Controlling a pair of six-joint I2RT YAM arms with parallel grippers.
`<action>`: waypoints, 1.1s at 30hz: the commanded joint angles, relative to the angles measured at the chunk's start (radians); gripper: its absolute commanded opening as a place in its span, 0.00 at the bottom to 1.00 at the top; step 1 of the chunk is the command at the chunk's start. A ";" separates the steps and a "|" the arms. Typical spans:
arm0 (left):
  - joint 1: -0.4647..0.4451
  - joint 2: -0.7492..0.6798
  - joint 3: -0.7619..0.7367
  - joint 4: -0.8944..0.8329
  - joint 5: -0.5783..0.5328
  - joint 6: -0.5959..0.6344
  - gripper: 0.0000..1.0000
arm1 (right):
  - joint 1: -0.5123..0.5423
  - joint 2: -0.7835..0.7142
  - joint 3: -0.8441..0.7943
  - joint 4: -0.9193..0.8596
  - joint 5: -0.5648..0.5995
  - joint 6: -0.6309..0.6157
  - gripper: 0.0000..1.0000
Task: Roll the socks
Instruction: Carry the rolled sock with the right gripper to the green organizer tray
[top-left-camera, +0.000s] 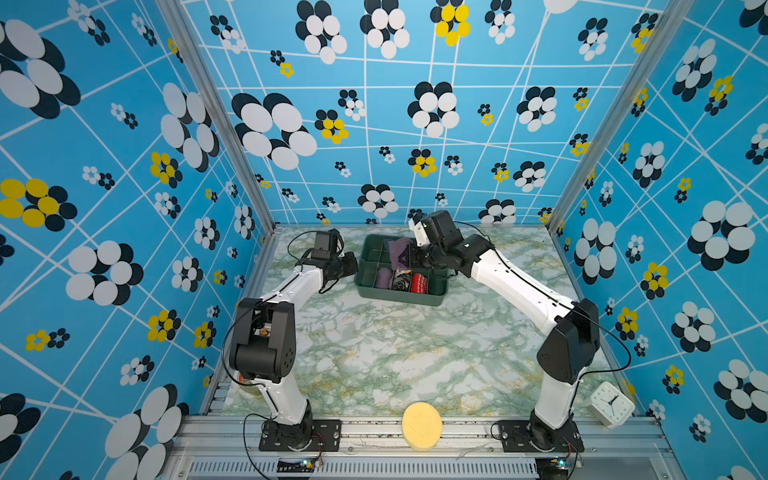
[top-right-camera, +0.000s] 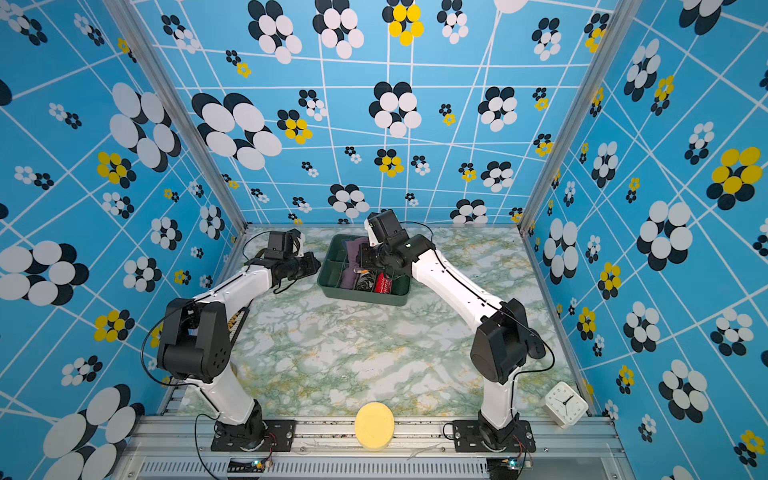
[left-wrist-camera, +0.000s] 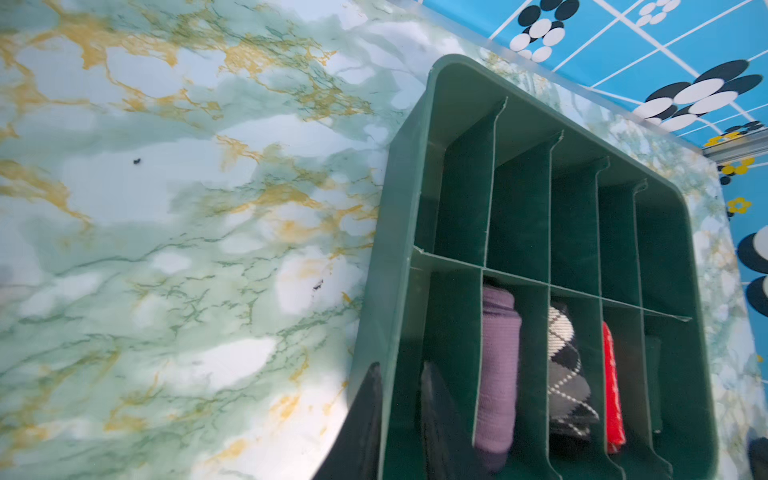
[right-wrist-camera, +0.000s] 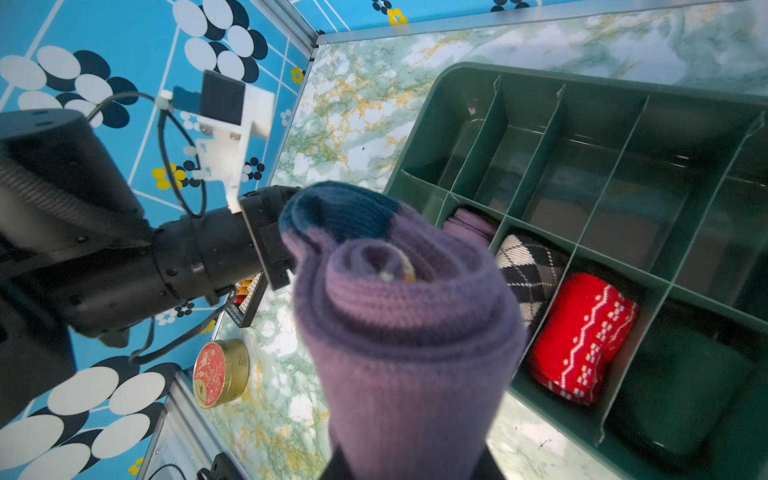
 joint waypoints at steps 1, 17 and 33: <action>0.006 0.038 0.034 0.024 -0.039 0.034 0.21 | -0.013 0.005 0.035 -0.013 -0.031 0.013 0.00; -0.027 0.171 0.117 0.009 -0.008 0.068 0.19 | -0.057 -0.011 -0.058 0.053 -0.093 0.048 0.00; -0.070 0.171 0.086 -0.050 0.015 0.140 0.00 | -0.066 -0.001 -0.084 0.072 -0.125 0.058 0.00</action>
